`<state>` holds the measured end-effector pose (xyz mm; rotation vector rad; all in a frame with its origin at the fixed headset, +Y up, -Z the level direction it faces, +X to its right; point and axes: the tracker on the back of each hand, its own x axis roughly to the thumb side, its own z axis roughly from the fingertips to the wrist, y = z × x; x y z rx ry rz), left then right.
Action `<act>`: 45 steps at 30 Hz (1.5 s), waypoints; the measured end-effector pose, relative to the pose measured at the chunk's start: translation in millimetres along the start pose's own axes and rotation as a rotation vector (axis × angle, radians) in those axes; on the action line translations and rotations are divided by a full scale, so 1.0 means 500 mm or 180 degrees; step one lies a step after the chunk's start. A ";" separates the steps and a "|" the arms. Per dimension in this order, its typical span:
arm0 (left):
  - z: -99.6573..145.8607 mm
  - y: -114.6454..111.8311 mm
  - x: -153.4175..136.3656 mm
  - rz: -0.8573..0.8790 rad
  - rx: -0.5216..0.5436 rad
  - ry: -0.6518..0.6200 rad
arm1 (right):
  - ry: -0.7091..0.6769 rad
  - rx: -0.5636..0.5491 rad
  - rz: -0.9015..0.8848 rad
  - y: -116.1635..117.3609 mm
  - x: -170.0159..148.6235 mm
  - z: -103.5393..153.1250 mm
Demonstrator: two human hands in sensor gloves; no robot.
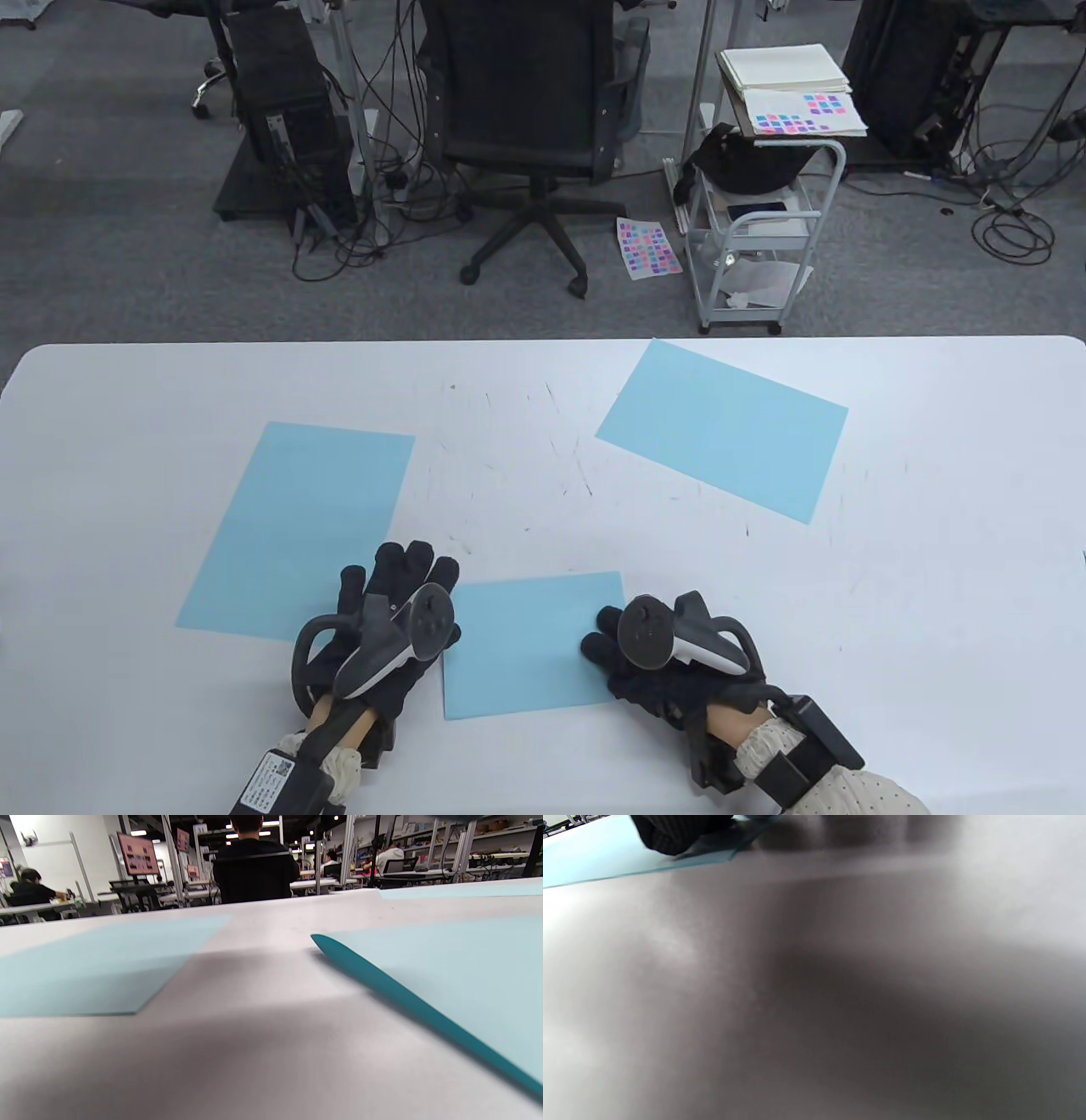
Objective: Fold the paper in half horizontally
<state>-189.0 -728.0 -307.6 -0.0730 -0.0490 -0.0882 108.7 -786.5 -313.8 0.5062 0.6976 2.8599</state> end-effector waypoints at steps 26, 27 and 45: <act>0.012 0.028 -0.043 0.0193 0.0256 0.0000 | 0.0345 -0.0299 0.0123 -0.105 0.159 -0.151; 0.012 0.028 -0.043 0.0195 0.0254 -0.0002 | 0.0379 -0.0323 0.0186 -0.103 0.162 -0.155; 0.011 0.030 -0.050 0.0167 0.0198 0.0022 | 0.0373 -0.0417 0.0576 -0.084 0.188 -0.171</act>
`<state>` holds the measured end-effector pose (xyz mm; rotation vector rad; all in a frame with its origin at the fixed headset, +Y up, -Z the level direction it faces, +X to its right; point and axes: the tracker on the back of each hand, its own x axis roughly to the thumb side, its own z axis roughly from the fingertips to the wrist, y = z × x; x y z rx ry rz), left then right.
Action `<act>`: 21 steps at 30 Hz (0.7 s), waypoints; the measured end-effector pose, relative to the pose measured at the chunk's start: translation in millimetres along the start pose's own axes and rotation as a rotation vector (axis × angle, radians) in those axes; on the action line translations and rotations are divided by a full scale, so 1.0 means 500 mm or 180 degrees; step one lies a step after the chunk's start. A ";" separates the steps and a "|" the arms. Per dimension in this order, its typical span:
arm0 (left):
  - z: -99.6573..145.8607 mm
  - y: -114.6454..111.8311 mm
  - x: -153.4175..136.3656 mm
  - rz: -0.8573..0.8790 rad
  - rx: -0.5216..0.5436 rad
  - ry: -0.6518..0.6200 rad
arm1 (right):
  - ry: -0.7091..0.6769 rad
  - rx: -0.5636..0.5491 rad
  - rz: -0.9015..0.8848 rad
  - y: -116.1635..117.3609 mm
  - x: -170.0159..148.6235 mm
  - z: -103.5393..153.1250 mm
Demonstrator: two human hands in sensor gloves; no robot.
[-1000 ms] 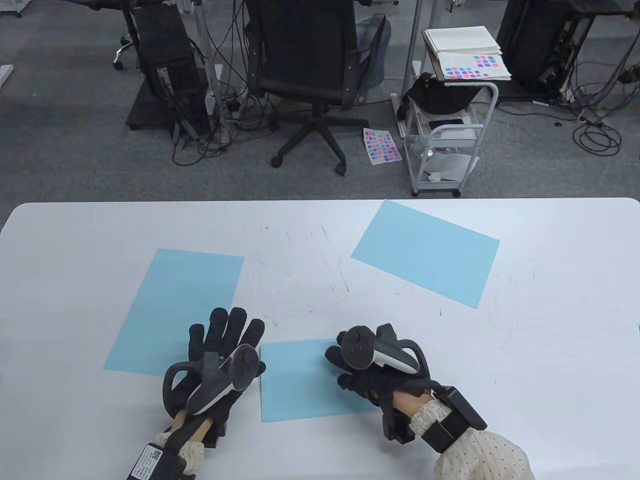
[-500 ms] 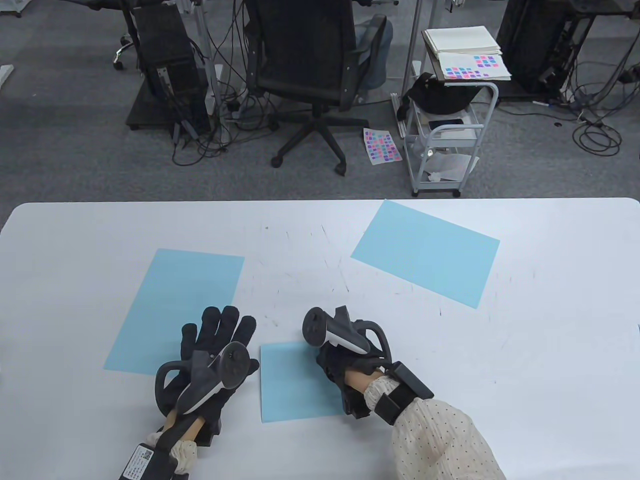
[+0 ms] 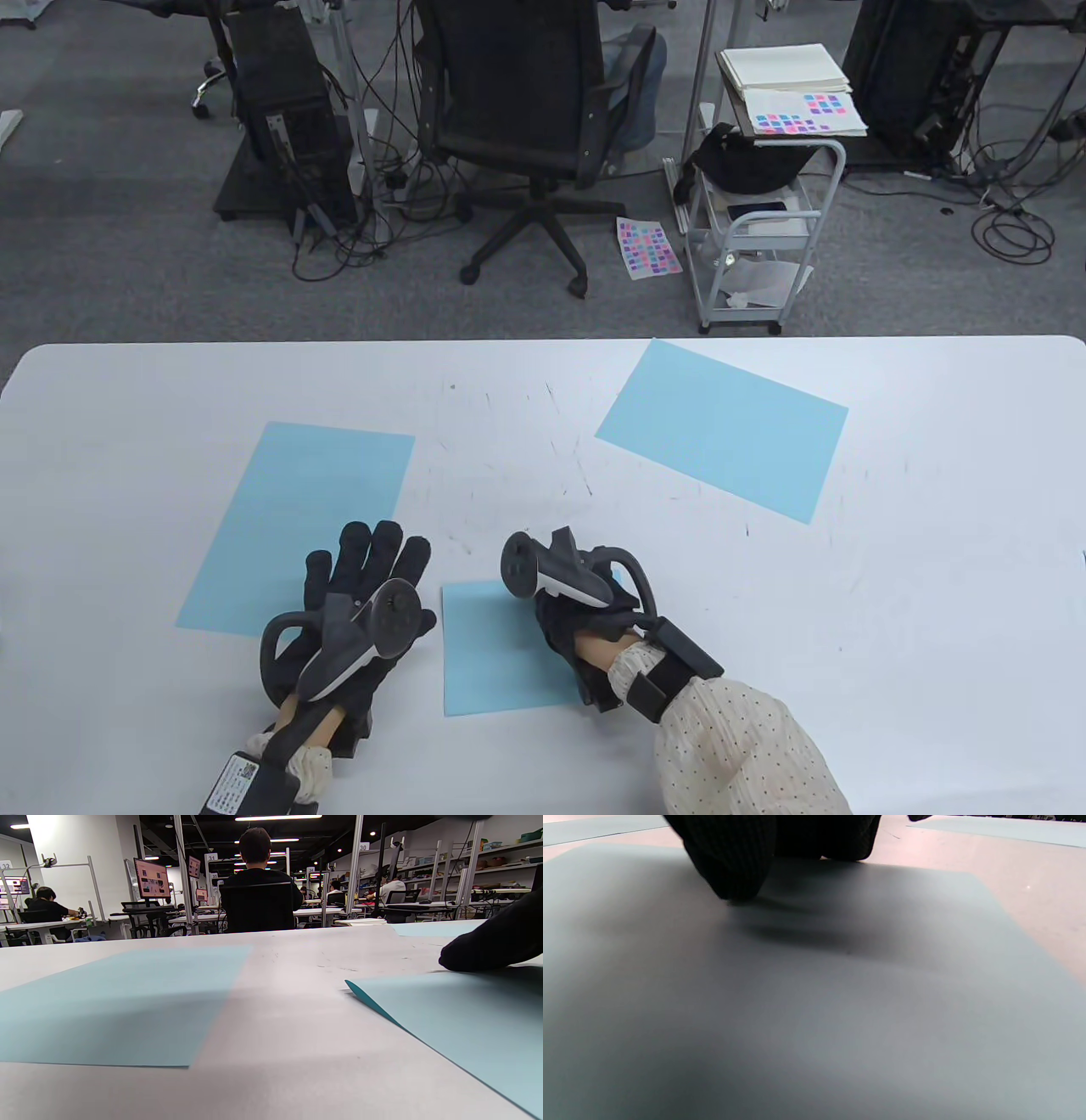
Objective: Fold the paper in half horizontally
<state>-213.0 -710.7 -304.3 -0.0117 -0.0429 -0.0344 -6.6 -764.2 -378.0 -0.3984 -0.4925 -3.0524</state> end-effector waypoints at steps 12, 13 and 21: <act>-0.002 -0.001 -0.001 0.0026 -0.0034 -0.0017 | 0.0025 0.0265 0.0111 -0.012 0.010 -0.024; -0.003 -0.001 -0.002 0.0022 -0.0033 -0.0013 | 0.0053 0.0300 0.0086 -0.012 0.009 -0.027; -0.004 -0.001 -0.003 0.0032 -0.0045 -0.0008 | 0.0154 0.0360 -0.0067 -0.015 -0.010 -0.037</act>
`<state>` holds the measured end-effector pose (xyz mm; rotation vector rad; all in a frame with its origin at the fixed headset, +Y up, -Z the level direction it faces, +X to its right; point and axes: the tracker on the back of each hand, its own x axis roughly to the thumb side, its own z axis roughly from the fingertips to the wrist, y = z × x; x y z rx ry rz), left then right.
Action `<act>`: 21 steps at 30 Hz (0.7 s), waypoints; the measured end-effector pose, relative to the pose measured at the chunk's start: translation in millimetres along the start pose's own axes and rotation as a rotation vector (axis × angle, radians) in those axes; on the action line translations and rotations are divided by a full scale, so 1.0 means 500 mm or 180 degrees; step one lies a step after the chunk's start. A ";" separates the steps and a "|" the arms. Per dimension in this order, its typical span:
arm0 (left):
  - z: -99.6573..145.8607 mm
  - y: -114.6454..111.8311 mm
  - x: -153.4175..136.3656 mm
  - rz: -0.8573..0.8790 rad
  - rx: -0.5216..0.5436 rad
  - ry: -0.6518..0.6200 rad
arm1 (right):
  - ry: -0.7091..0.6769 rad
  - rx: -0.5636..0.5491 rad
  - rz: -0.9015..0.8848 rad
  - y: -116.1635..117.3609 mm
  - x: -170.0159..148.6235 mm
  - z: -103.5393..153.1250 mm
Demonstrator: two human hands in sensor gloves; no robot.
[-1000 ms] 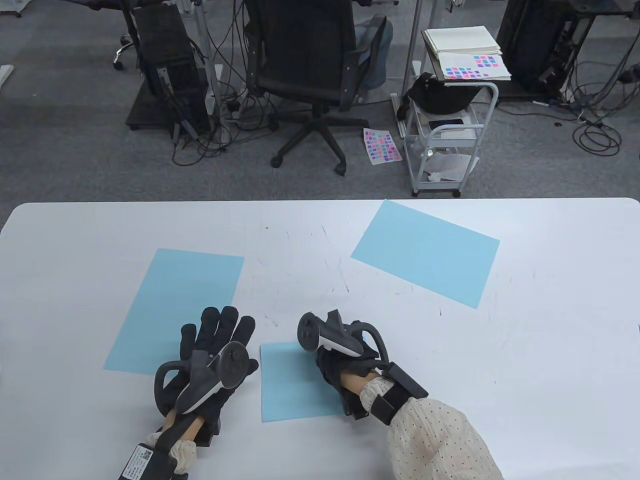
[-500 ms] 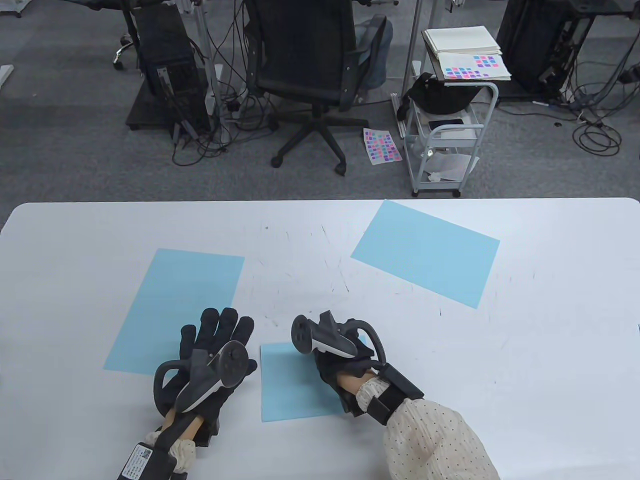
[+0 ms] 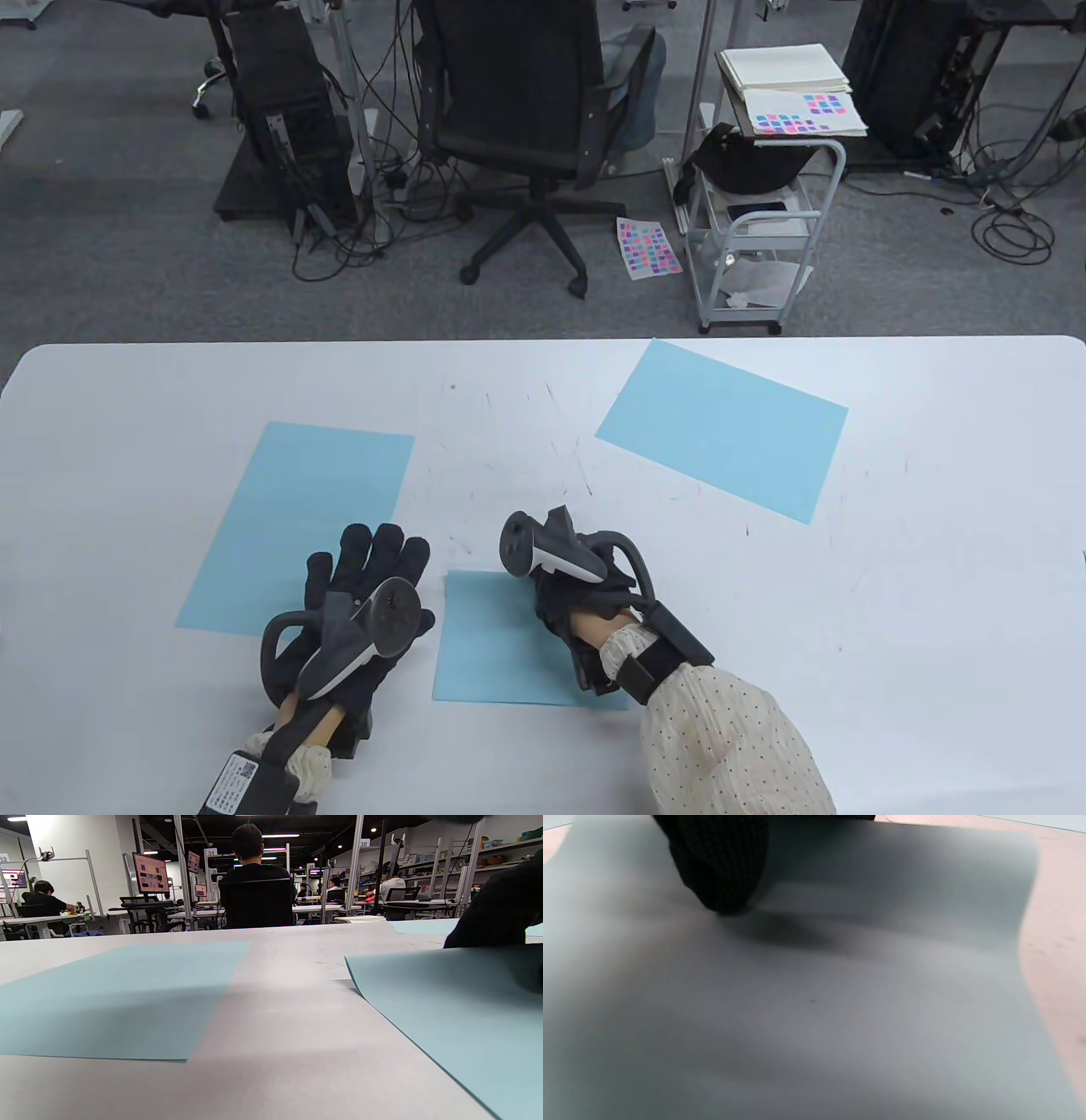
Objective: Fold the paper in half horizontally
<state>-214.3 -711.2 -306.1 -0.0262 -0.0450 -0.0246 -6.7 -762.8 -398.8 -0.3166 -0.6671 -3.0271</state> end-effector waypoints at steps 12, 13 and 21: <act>-0.001 0.000 -0.001 0.0018 0.0005 -0.0007 | 0.0037 -0.0036 -0.0274 0.006 -0.026 -0.004; 0.000 -0.001 0.000 0.0015 0.0005 -0.0005 | 0.0055 -0.0090 -0.0336 0.004 -0.031 -0.003; 0.000 -0.002 0.001 0.0017 0.0001 -0.0014 | 0.0145 -0.0188 -0.1034 -0.045 -0.109 0.032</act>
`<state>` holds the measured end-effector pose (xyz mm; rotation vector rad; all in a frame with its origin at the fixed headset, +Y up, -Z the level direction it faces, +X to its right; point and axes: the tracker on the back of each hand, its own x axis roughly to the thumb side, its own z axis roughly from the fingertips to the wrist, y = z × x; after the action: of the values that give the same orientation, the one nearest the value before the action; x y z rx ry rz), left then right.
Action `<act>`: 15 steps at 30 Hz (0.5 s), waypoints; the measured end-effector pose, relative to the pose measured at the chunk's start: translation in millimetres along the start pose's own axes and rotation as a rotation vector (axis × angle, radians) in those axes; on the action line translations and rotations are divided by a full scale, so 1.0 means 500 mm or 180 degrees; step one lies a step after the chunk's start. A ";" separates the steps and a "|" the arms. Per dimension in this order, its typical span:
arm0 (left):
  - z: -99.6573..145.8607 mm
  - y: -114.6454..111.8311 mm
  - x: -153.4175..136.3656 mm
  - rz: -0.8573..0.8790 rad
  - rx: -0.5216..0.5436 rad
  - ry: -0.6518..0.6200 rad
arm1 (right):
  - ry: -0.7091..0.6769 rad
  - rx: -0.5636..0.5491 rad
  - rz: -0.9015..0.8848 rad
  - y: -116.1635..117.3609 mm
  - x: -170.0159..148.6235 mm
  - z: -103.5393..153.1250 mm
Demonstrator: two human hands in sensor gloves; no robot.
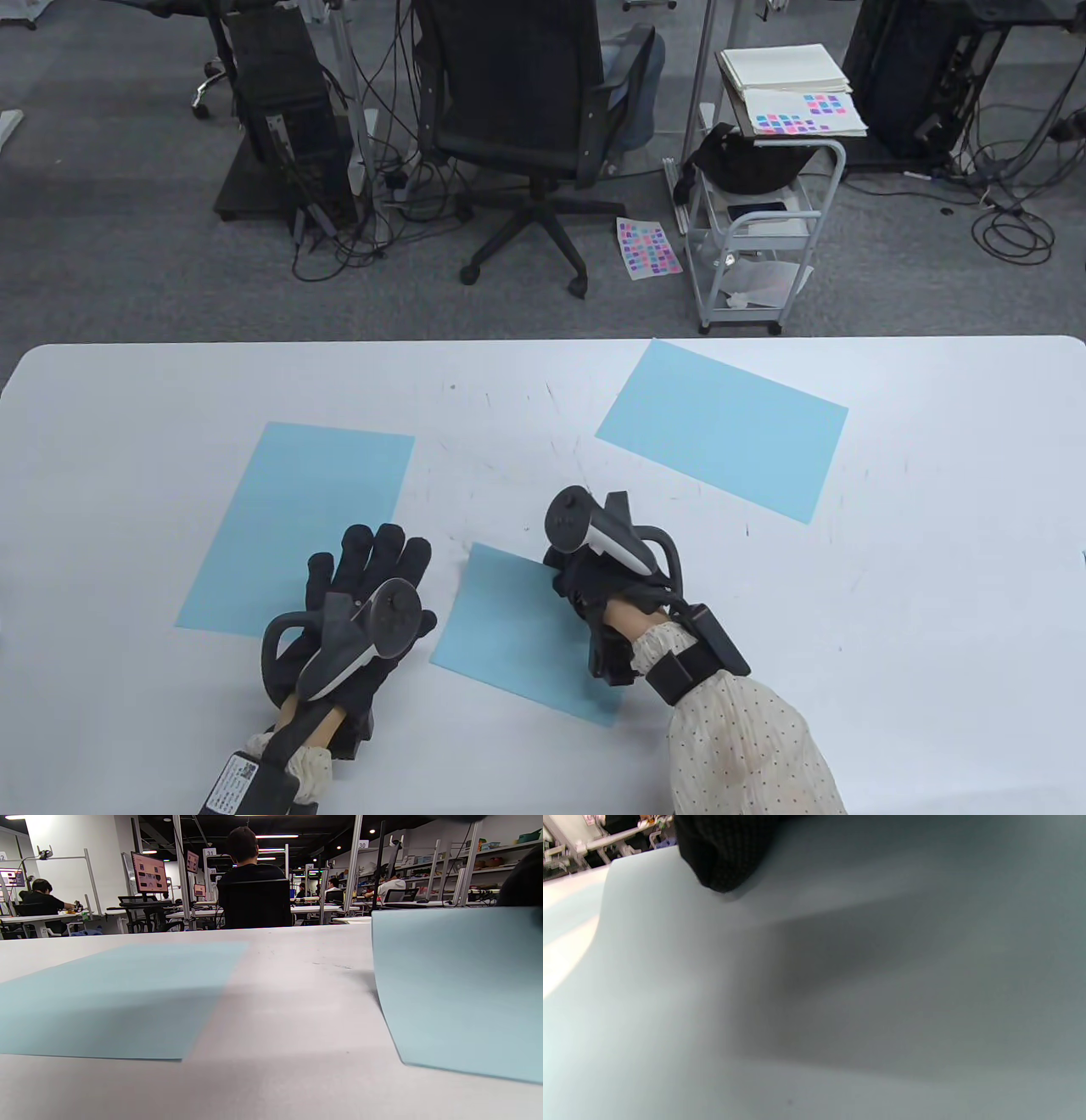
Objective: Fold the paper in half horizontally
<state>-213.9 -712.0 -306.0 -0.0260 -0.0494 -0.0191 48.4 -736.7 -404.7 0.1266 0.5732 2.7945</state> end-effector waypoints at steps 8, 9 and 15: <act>0.000 -0.003 0.001 0.0041 -0.0030 0.0005 | 0.0291 -0.0092 -0.1088 -0.060 -0.113 0.047; 0.000 -0.003 0.002 0.0036 -0.0033 0.0005 | 0.0321 -0.0136 -0.1122 -0.063 -0.124 0.052; 0.001 -0.006 0.001 0.0035 -0.0068 0.0017 | 0.0653 -0.0571 -0.1551 -0.074 -0.220 0.088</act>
<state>-213.2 -715.0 -305.5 -0.0475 -0.0437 -0.0089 169.3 -719.8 -382.1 -0.3005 0.3366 2.3761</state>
